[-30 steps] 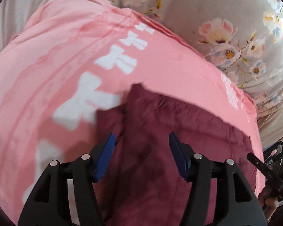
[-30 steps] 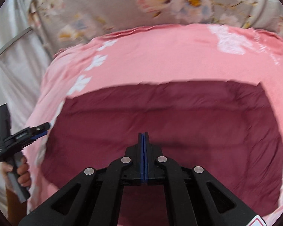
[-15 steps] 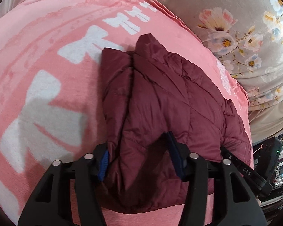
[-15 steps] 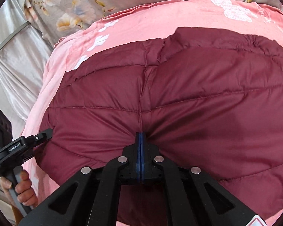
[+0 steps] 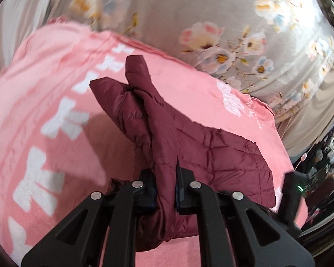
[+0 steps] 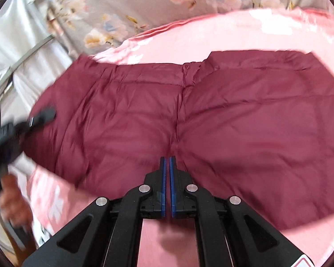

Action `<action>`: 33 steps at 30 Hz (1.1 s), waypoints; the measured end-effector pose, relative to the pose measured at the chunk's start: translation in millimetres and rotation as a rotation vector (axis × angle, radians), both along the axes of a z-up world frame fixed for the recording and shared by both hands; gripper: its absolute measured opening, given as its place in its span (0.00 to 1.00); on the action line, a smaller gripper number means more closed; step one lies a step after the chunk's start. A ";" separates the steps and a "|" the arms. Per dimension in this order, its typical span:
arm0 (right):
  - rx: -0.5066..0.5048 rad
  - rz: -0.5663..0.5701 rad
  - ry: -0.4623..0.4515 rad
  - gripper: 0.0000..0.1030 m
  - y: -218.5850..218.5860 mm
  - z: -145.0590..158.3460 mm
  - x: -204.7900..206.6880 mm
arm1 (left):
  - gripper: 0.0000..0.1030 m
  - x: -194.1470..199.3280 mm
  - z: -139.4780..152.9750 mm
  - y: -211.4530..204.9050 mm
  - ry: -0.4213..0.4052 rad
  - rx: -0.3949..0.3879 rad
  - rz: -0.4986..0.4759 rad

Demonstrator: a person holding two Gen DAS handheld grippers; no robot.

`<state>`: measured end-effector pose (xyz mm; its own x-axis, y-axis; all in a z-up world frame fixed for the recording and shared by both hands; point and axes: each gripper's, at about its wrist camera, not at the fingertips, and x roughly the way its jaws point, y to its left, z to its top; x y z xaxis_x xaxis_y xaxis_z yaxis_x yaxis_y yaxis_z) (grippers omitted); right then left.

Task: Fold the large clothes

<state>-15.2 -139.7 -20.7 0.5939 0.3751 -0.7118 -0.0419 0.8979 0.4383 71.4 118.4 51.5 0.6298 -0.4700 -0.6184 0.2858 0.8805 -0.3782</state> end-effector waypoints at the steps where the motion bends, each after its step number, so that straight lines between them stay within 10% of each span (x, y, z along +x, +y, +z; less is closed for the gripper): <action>1: 0.019 0.014 0.016 0.03 0.7 -4.8 -7.3 | 0.08 -1.3 4.1 -4.3 -0.006 -0.003 -0.007; 17: 0.285 -0.008 0.035 0.02 -20.7 -46.9 -21.0 | 0.09 -42.6 46.8 -135.0 -0.116 0.014 -0.274; 33: 0.189 -0.284 -0.024 0.11 -131.4 -34.0 -138.6 | 0.08 -26.8 -28.5 -316.4 0.016 0.170 -0.458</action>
<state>-153.8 -271.1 -54.7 0.7097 0.3159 -0.6298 0.1859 0.7783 0.5998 44.6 -198.0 23.0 0.3717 -0.5880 -0.7184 0.6536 0.7153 -0.2473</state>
